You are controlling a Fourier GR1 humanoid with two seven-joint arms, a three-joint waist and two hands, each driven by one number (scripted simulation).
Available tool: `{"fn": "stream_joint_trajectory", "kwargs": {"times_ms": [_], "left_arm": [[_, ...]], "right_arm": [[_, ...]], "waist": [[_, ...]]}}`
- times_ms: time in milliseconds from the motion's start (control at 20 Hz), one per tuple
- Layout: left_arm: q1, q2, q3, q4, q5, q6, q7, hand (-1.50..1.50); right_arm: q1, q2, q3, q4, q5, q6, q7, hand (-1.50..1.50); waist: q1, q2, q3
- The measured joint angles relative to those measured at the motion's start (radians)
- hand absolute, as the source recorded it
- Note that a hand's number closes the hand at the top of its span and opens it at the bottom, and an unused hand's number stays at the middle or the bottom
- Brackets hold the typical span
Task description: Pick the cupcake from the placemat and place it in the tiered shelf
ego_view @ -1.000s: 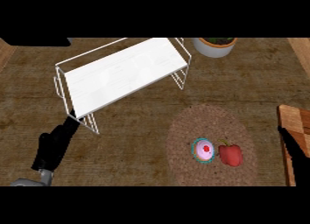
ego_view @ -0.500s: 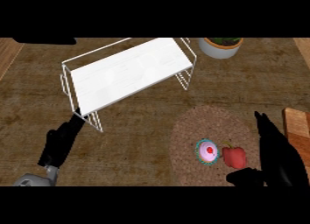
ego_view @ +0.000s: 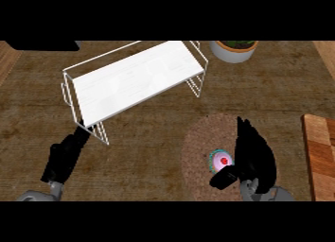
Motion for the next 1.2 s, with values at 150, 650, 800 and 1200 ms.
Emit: {"fn": "stream_joint_trajectory", "kwargs": {"times_ms": [150, 650, 800, 1200], "left_arm": [[0.006, -0.001, 0.004, -0.002, -0.003, 0.002, -0.001, 0.00], [0.015, -0.006, 0.024, 0.007, 0.001, -0.009, -0.014, 0.00], [0.015, -0.004, 0.027, 0.002, -0.004, -0.010, -0.002, 0.00], [0.017, -0.023, 0.031, 0.003, -0.018, -0.005, 0.000, 0.00]], "right_arm": [[-0.020, 0.073, -0.015, 0.059, 0.051, 0.016, 0.003, -1.50], [-0.011, 0.146, -0.018, 0.151, 0.193, 0.057, 0.002, -1.50], [-0.013, 0.150, -0.034, 0.149, 0.198, 0.075, 0.000, -1.50], [0.000, 0.154, -0.062, 0.182, 0.208, 0.091, -0.012, -1.50]], "waist": [[-0.007, -0.001, 0.000], [-0.022, -0.005, 0.002], [-0.022, -0.005, 0.003], [-0.023, -0.004, 0.004]]}}
